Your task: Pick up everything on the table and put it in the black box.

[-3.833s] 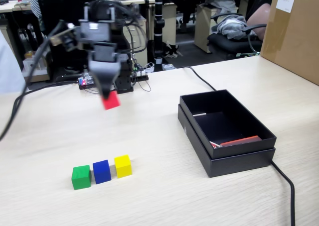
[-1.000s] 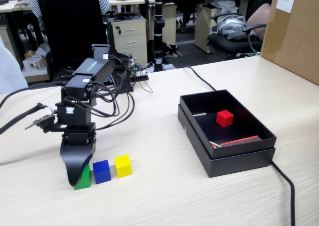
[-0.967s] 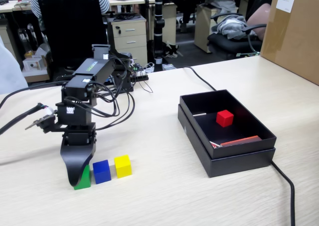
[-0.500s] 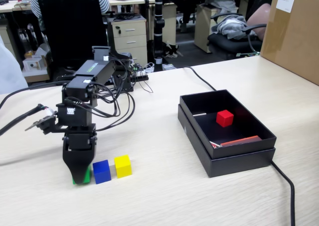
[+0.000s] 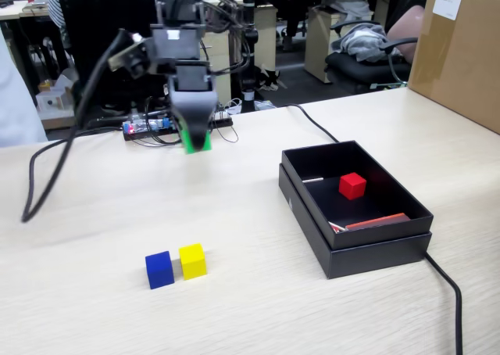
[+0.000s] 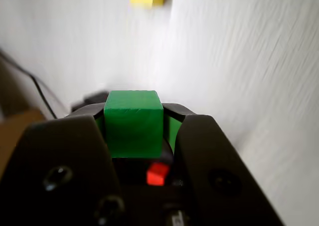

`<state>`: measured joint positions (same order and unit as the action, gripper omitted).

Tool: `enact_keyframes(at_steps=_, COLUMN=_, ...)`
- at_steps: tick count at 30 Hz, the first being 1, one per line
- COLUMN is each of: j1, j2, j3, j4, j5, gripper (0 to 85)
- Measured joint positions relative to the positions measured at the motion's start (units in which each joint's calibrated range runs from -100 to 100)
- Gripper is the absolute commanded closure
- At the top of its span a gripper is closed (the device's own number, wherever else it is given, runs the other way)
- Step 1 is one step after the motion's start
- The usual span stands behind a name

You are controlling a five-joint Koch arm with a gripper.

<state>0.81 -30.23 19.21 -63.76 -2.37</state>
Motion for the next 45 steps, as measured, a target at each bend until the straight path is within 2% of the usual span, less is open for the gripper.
enact_keyframes(at_steps=2, j1=4.64, j2=0.0, j3=-0.09, j4=-0.62, j5=1.9, gripper=71.4)
enact_keyframes(at_steps=3, j1=8.45, j2=1.17, j3=0.0, j4=-0.62, j5=3.52, gripper=71.4)
enact_keyframes(at_steps=8, j1=13.24, j2=12.3, j3=7.03, j4=-0.62, j5=6.45, gripper=71.4)
enact_keyframes(at_steps=16, j1=15.34, j2=42.2, j3=17.98, j4=-0.62, j5=8.74, gripper=70.9)
enact_keyframes(at_steps=19, j1=15.97, j2=53.72, j3=20.08, j4=-0.62, j5=10.5, gripper=70.6)
enact_keyframes(at_steps=23, j1=16.02, j2=56.96, j3=23.92, j4=-0.54, j5=11.04, gripper=47.5)
enact_keyframes(at_steps=24, j1=16.07, j2=57.22, j3=23.92, j4=-0.54, j5=11.18, gripper=44.4)
enact_keyframes(at_steps=27, j1=16.07, j2=57.22, j3=23.92, j4=-0.85, j5=11.09, gripper=43.6)
enact_keyframes(at_steps=30, j1=15.38, j2=53.07, j3=22.0, j4=-1.32, j5=11.04, gripper=43.8)
enact_keyframes(at_steps=35, j1=11.23, j2=28.87, j3=17.62, j4=-1.7, j5=10.4, gripper=43.8)
enact_keyframes(at_steps=40, j1=3.61, j2=10.87, j3=12.96, j4=-2.17, j5=5.47, gripper=40.8)
enact_keyframes(at_steps=45, j1=-4.49, j2=10.74, j3=7.67, j4=-2.17, j5=0.49, gripper=38.7)
